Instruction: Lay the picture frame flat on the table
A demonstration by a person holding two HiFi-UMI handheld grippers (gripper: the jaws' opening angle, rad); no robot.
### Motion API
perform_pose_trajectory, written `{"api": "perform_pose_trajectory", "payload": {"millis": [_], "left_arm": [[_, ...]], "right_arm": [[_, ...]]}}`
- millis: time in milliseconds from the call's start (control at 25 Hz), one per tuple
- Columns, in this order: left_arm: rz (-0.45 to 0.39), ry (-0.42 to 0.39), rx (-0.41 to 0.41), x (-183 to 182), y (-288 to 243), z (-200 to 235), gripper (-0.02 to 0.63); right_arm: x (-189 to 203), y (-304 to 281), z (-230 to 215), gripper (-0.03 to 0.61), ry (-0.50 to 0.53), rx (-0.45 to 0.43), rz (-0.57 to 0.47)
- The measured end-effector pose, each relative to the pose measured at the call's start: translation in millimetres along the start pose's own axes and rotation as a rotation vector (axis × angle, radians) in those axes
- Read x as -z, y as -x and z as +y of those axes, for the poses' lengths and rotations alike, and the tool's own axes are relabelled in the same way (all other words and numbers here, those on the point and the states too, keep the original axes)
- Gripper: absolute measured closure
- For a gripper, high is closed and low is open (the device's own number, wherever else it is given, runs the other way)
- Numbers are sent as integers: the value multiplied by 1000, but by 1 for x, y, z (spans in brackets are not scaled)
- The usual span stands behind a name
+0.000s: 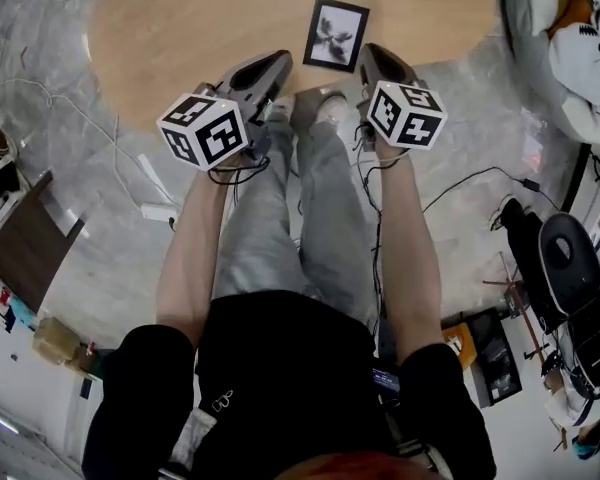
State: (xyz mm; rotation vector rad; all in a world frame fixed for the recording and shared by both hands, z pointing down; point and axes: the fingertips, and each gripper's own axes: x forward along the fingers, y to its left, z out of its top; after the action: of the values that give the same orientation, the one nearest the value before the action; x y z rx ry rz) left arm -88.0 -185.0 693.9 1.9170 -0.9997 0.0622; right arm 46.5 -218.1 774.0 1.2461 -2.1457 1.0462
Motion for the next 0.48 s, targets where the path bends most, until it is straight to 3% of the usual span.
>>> {"api": "perform_pose_trajectory", "payload": {"millis": [120,240,480], "left_arm": [[-119,-149,-84,-67,11,-43,606],[-196,-206,-106,-114,37,-113,606],[-356,-290,-134,-186,89,-237,606]], "right_arm": [[-60,43,29,560,-33,-76,-141],[-122,118,52,561,-42,-98,-271],[-230,253,116,565,170,-118,-466]]}}
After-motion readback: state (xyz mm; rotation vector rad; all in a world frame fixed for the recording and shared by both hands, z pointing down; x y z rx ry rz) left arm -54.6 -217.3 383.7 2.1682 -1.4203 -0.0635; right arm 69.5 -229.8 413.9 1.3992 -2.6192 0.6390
